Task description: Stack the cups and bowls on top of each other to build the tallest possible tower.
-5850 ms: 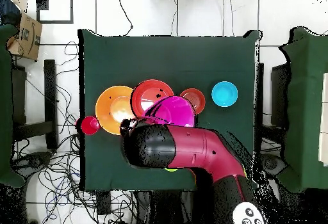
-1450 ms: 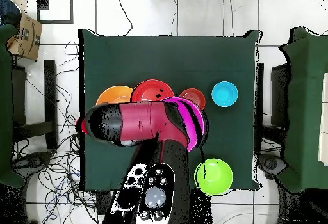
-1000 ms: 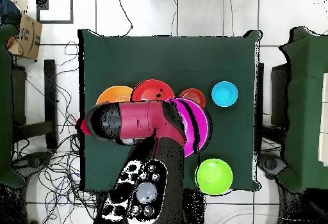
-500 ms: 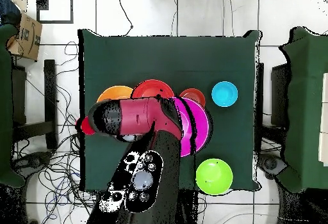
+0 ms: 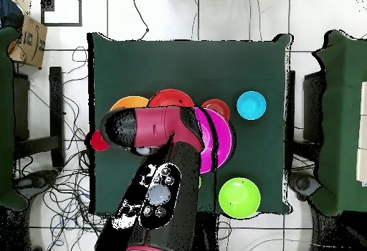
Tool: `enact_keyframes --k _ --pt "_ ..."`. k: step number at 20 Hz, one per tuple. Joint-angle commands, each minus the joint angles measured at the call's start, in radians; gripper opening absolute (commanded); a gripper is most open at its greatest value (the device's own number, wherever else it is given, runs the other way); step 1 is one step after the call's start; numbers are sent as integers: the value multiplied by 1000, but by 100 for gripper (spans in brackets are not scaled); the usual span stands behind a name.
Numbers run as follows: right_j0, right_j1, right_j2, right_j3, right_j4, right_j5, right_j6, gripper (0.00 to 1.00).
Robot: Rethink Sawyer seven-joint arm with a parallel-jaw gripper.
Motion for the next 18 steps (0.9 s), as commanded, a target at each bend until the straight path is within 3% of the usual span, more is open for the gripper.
enact_keyframes --k 1,18 --pt "13 12 44 -44 45 -71 211 0" --pt "35 47 29 -77 73 -77 219 0"
